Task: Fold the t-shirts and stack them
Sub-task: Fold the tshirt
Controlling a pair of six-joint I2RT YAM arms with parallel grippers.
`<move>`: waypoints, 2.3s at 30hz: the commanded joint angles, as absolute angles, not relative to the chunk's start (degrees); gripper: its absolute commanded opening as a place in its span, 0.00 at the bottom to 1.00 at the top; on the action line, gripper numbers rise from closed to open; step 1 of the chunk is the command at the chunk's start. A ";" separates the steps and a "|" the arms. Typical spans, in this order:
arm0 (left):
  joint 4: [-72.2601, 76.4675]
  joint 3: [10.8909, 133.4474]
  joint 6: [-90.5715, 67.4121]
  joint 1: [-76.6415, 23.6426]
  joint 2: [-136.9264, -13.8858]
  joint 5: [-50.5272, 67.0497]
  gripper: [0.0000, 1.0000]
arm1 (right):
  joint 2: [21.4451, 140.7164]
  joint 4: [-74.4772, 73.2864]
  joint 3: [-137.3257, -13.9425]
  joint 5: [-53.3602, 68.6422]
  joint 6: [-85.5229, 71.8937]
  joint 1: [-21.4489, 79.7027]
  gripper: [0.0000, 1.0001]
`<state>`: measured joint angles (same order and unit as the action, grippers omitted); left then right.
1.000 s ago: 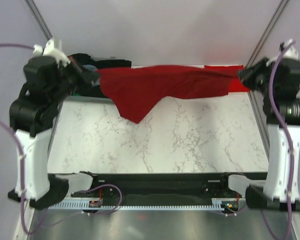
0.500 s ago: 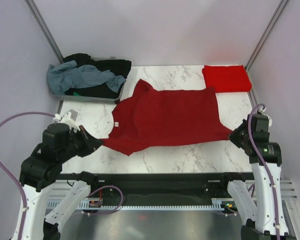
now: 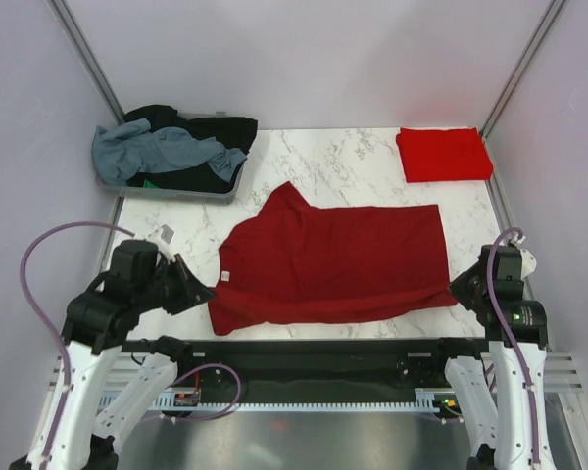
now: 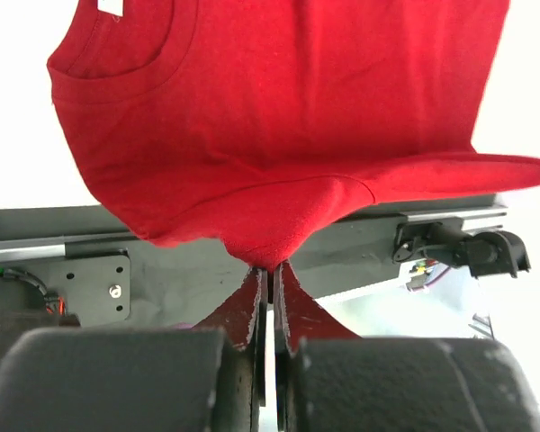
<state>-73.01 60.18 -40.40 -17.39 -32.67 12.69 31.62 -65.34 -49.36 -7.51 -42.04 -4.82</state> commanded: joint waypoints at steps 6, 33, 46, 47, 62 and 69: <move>-57.67 60.90 -34.37 -17.40 -55.23 14.32 0.02 | 37.96 -57.75 -43.86 -5.09 -43.68 -4.75 0.02; -48.87 43.27 -42.53 -16.26 -57.94 9.14 0.85 | 53.53 -42.11 -34.73 -1.33 -44.56 -7.74 0.98; -28.50 34.10 -48.43 -17.14 -70.55 11.16 0.72 | 74.33 -27.43 -35.24 1.68 -42.45 -7.73 0.98; -27.52 34.97 -48.25 -16.09 -73.27 11.51 0.68 | 76.01 -26.99 -36.72 0.71 -42.28 -7.82 0.98; -29.79 63.26 -39.47 -5.98 -96.69 5.80 0.50 | 97.65 -32.07 -66.44 -4.91 -33.75 -9.05 0.98; -34.36 60.65 -39.11 -6.06 -84.92 9.83 0.73 | 86.52 -35.86 -61.71 -8.01 -35.68 -9.67 0.98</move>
<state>-31.55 61.39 -41.39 -5.87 -91.70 8.16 93.67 -33.54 -63.75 -5.98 -35.53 -9.76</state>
